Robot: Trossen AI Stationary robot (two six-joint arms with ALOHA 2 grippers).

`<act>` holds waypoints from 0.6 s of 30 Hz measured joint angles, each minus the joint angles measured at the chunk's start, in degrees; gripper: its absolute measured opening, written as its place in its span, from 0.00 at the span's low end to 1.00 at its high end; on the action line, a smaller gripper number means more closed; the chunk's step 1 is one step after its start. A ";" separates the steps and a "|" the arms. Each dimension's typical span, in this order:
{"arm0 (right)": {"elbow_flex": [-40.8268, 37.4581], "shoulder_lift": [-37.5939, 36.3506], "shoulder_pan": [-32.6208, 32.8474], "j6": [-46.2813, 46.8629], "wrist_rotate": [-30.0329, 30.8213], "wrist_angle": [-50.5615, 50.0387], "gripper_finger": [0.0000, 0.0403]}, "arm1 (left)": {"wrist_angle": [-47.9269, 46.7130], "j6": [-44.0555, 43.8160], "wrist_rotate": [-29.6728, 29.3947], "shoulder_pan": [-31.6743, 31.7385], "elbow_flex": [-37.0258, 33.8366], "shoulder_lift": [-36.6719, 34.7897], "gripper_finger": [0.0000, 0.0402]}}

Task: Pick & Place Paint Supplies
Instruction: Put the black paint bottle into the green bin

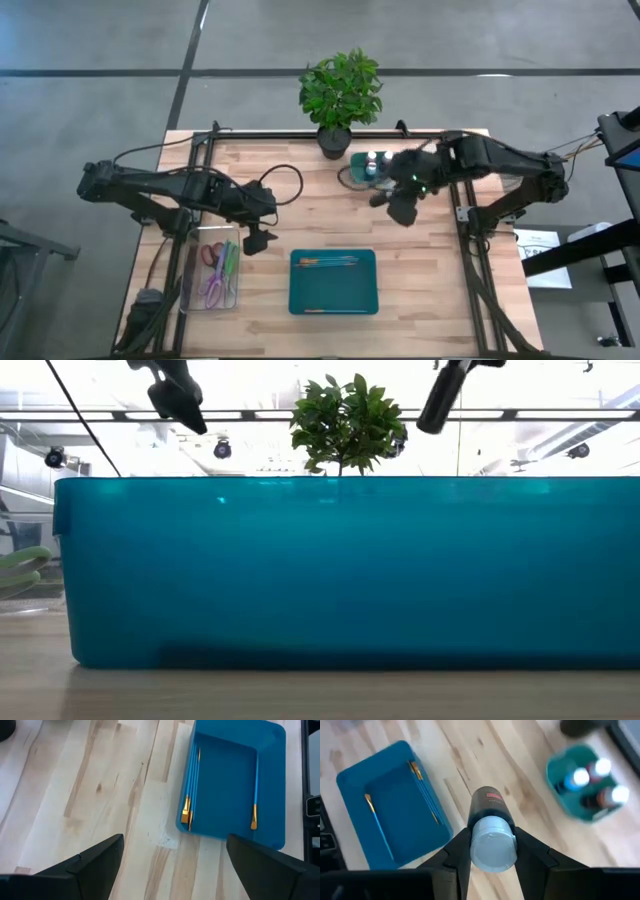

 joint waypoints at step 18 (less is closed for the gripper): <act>-10.29 5.63 -25.15 -5.24 -11.17 -1.42 0.27 | -0.32 -5.60 -1.12 0.00 0.00 0.02 0.90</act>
